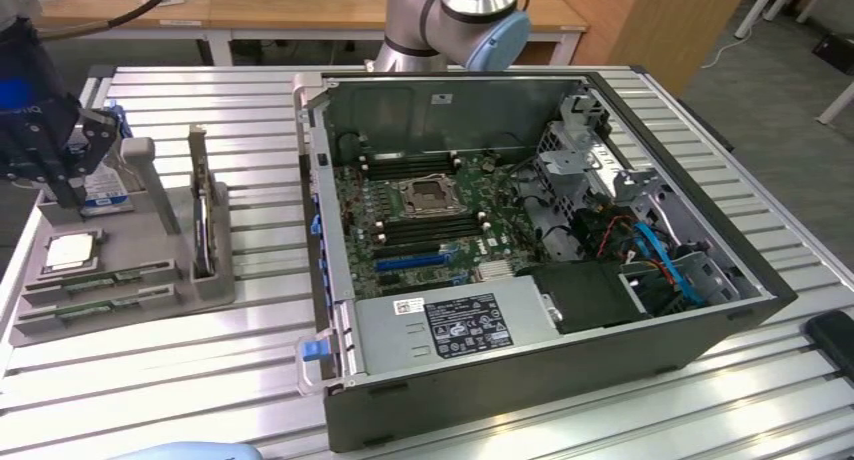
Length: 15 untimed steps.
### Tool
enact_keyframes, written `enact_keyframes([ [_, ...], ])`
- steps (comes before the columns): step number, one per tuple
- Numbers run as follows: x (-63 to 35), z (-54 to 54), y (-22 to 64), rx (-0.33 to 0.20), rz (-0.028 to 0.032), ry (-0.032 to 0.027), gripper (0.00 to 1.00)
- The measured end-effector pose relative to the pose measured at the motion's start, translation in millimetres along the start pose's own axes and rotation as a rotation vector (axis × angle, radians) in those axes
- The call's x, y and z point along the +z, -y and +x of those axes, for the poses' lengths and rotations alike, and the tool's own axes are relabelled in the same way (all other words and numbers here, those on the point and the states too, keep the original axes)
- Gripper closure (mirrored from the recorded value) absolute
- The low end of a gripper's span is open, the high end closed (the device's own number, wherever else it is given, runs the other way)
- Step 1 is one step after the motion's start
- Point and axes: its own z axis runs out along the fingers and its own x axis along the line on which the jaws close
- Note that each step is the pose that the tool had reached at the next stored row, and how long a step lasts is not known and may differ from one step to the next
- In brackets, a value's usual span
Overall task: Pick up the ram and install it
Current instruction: 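Pick up the ram and move it above insertion slot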
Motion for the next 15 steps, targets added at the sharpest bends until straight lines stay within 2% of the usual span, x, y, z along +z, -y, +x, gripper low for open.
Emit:
enact_keyframes([
  [2,1.5,0.1,0.0,0.000,0.0021,-0.0001,0.90],
  [9,1.5,0.0,0.0,0.000,0.0023,-0.0001,0.90],
  [10,1.6,0.0,0.0,0.000,0.0023,-0.0001,0.89],
  [11,1.6,0.0,0.0,0.000,0.0023,-0.0001,0.83],
  [12,1.6,0.0,0.0,0.000,0.0023,-0.0001,0.83],
  [13,1.6,0.0,0.0,0.000,0.0023,-0.0001,0.76],
  [15,1.6,0.0,0.0,0.000,0.0023,-0.0001,0.76],
])
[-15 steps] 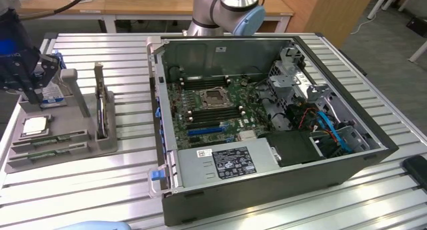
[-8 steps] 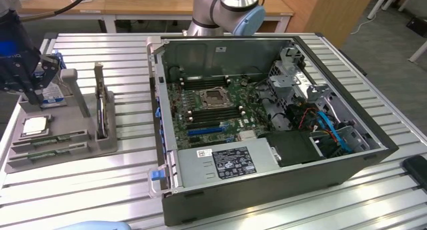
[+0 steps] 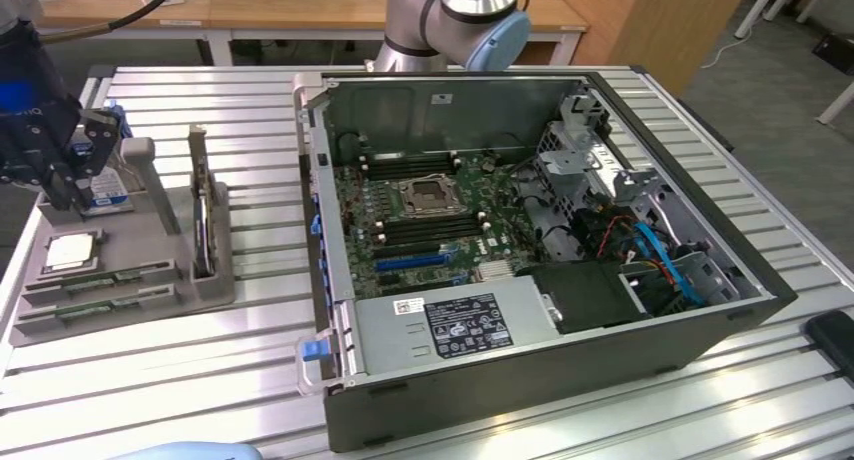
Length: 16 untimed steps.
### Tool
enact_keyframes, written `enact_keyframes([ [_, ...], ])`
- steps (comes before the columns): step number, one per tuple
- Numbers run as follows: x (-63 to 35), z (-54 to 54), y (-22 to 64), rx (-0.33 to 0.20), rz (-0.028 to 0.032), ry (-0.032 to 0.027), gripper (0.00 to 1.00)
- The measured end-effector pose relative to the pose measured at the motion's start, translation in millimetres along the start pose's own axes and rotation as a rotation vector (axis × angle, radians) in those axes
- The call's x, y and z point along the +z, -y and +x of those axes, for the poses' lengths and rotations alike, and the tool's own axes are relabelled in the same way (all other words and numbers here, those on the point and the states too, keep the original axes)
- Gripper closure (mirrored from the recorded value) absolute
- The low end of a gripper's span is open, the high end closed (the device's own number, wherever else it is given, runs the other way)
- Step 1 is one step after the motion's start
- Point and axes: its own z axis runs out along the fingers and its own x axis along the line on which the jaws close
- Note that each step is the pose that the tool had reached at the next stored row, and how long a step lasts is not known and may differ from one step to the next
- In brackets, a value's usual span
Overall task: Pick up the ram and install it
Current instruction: 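Pick up the ram and move it above insertion slot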
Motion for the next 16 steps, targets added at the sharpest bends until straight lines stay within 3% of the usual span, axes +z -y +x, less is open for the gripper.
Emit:
enact_keyframes([
  [3,0.1,-0.1,0.1,-0.021,0.0002,0.0018,0.76],
  [16,0.8,0.1,0.1,-0.249,0.0024,0.0022,0.76],
])
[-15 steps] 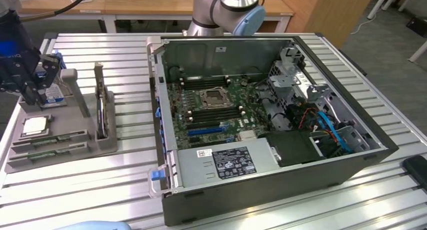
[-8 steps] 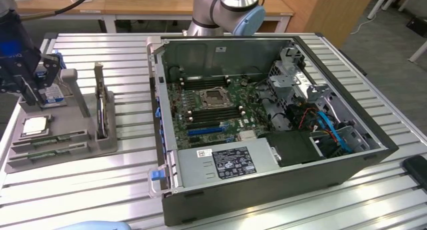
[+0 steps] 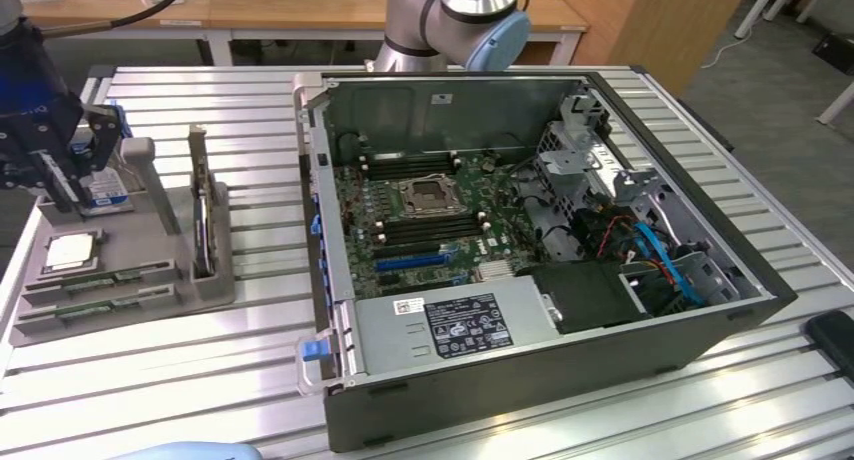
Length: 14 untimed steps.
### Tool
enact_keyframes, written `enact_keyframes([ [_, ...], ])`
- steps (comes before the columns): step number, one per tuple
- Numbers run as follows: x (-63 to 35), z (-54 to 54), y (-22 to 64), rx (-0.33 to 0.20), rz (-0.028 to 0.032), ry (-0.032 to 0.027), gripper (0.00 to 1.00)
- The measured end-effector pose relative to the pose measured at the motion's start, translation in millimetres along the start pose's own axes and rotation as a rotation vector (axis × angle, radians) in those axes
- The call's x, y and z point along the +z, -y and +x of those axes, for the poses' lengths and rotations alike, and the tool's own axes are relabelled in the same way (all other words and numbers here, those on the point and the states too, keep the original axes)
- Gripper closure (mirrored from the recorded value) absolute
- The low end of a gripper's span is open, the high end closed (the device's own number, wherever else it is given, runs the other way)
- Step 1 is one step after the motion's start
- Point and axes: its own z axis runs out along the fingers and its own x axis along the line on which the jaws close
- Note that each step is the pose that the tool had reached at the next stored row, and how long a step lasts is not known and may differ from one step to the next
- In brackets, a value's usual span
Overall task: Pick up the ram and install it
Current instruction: 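Pick up the ram and move it above insertion slot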
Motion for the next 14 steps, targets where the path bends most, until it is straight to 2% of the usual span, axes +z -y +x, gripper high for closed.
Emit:
enact_keyframes([
  [14,1.1,0.0,0.0,-0.254,0.0022,0.0005,0.76],
])
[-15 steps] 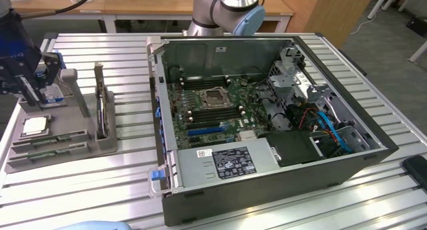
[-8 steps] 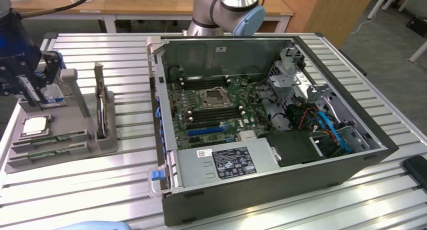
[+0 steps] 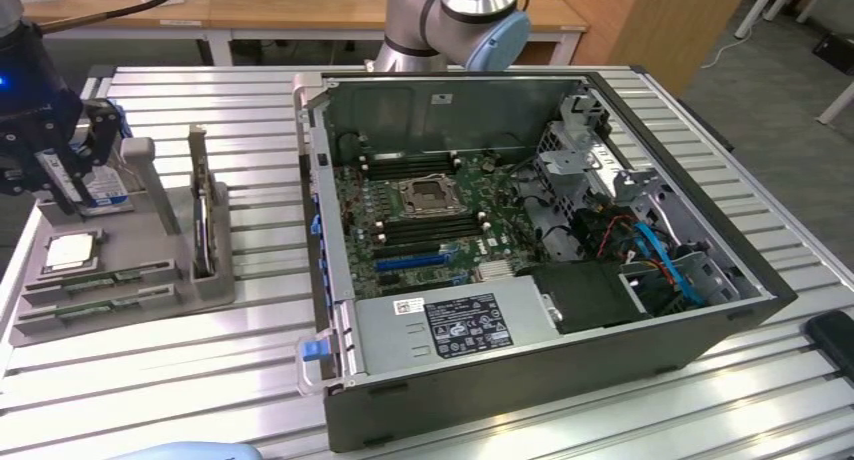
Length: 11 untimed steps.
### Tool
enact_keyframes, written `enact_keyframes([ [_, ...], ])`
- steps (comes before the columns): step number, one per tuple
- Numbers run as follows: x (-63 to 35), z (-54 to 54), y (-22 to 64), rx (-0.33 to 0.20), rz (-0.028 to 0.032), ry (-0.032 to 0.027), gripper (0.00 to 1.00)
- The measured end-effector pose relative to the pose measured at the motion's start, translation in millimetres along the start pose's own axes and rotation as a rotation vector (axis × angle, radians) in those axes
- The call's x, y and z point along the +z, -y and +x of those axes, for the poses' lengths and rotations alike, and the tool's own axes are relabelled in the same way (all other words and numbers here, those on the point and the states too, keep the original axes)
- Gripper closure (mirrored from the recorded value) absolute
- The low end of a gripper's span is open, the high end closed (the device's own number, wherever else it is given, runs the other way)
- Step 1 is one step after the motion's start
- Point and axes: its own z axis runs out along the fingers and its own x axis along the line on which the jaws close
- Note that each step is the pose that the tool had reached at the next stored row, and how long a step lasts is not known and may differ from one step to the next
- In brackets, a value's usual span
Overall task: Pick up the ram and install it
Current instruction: 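Pick up the ram and move it above insertion slot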
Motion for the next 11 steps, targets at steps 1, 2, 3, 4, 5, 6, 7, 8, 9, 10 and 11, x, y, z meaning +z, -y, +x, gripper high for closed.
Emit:
enact_keyframes([
  [1,0.1,0.0,0.0,-0.018,0.0002,0.0001,0.76],
  [2,0.2,0.0,0.0,-0.036,0.0003,0.0001,0.76],
  [3,0.3,0.0,0.0,-0.054,0.0005,0.0002,0.76],
  [4,0.4,0.0,0.0,-0.073,0.0006,0.0002,0.76],
  [5,0.5,0.0,0.0,-0.091,0.0008,0.0003,0.76],
  [6,0.6,0.0,0.0,-0.109,0.0010,0.0003,0.76],
  [7,0.7,0.0,0.0,-0.127,0.0011,0.0003,0.76],
  [8,0.9,0.0,0.0,-0.145,0.0012,0.0004,0.76],
  [9,1.0,0.0,0.0,-0.163,0.0015,0.0005,0.76],
  [10,1.2,0.0,0.0,-0.181,0.0016,0.0005,0.76],
  [11,1.4,0.0,0.0,-0.201,0.0017,0.0005,0.76],
])
